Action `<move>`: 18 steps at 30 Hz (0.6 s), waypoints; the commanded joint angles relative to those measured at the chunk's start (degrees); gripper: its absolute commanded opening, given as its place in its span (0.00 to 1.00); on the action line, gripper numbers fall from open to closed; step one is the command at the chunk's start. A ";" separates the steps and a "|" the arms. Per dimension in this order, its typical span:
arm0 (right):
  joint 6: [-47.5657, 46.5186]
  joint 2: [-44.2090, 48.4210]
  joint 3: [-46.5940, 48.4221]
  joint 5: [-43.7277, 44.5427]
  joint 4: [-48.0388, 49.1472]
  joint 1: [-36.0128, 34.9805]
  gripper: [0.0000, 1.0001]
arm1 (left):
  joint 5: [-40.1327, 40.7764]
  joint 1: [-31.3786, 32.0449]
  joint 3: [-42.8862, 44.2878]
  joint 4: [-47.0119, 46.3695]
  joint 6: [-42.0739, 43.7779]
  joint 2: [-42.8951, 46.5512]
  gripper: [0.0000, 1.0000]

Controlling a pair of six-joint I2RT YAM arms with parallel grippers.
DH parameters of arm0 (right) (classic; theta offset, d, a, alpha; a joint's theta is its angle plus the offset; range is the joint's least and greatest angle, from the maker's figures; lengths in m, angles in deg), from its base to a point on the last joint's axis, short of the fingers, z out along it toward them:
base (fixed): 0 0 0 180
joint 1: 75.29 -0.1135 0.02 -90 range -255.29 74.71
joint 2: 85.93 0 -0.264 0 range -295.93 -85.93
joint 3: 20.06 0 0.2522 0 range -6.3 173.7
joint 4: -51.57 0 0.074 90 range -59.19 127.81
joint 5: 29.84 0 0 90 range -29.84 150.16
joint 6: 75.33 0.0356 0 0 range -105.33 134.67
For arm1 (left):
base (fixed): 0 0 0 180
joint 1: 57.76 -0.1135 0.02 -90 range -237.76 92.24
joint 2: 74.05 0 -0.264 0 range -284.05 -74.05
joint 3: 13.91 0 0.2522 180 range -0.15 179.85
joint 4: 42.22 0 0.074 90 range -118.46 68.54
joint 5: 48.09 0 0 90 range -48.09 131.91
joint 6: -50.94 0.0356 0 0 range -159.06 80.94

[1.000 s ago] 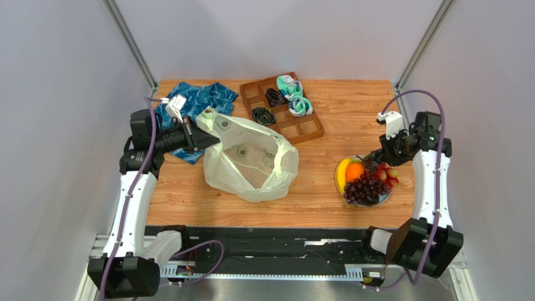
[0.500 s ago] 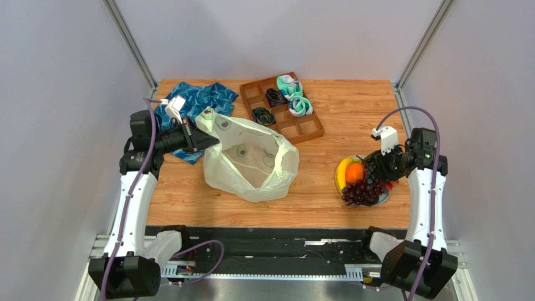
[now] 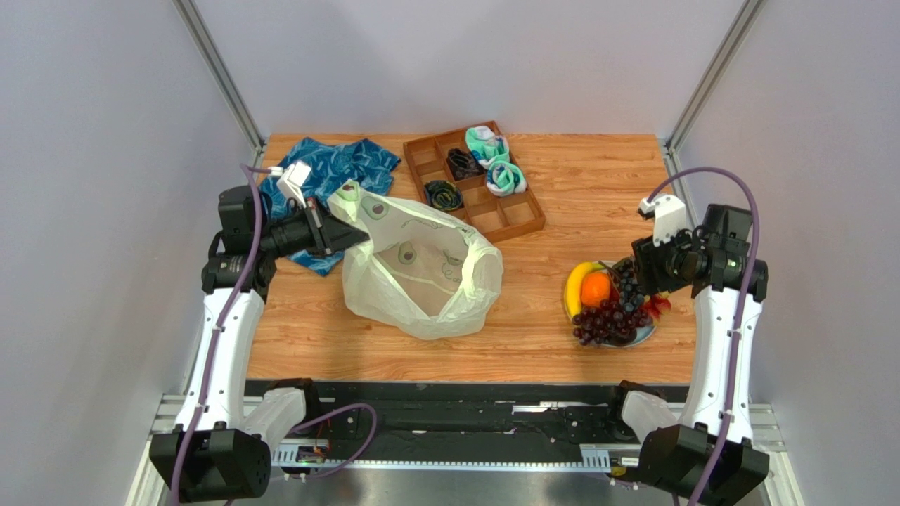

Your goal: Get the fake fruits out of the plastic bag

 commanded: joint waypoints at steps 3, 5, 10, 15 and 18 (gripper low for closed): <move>6.38 -3.12 8.58 -7.75 2.12 0.22 0.54 | -1.05 -0.30 1.67 -2.13 -0.97 -0.53 0.00; 10.49 -3.83 11.21 -10.85 2.47 -0.48 0.62 | -0.78 -0.30 2.29 -2.39 -1.23 -0.70 0.00; 19.56 -8.91 18.25 -11.83 3.96 -4.87 1.00 | -1.40 -0.30 7.02 0.41 0.26 -2.46 0.00; 27.73 -11.56 22.21 2.45 8.52 -13.91 1.00 | 1.93 -1.00 10.81 3.84 2.71 -2.73 0.84; 30.29 -12.79 22.12 7.85 10.29 -18.58 1.00 | 6.24 -1.53 14.23 6.82 6.74 -1.85 0.99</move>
